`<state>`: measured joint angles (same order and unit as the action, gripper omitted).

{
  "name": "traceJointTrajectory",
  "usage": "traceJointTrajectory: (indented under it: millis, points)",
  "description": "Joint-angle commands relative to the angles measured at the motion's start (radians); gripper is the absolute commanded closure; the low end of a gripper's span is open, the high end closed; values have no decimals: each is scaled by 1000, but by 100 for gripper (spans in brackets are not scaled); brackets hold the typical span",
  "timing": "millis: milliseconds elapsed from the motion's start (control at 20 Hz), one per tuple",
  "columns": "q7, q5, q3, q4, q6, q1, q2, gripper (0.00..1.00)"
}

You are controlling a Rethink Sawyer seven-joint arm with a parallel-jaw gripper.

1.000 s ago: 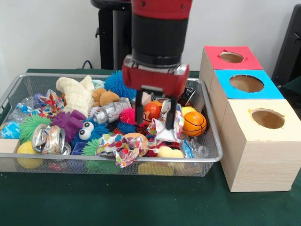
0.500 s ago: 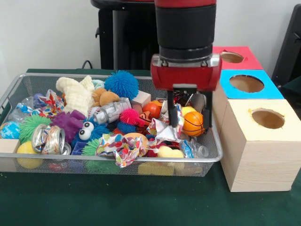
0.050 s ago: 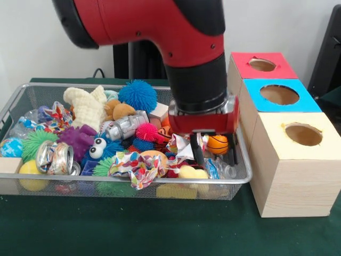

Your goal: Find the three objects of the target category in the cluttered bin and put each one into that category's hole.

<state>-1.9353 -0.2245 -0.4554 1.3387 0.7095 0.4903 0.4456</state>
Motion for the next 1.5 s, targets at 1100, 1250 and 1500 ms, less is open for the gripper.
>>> traceJointTrajectory:
  millis: [1100,1250,1500]
  points:
    - [240,-177,-109,-71,104,41,-145,0]
    - [162,-212,-44,-61,120,9,-64,0]
    - [147,-245,0,-85,180,-14,-21,0]
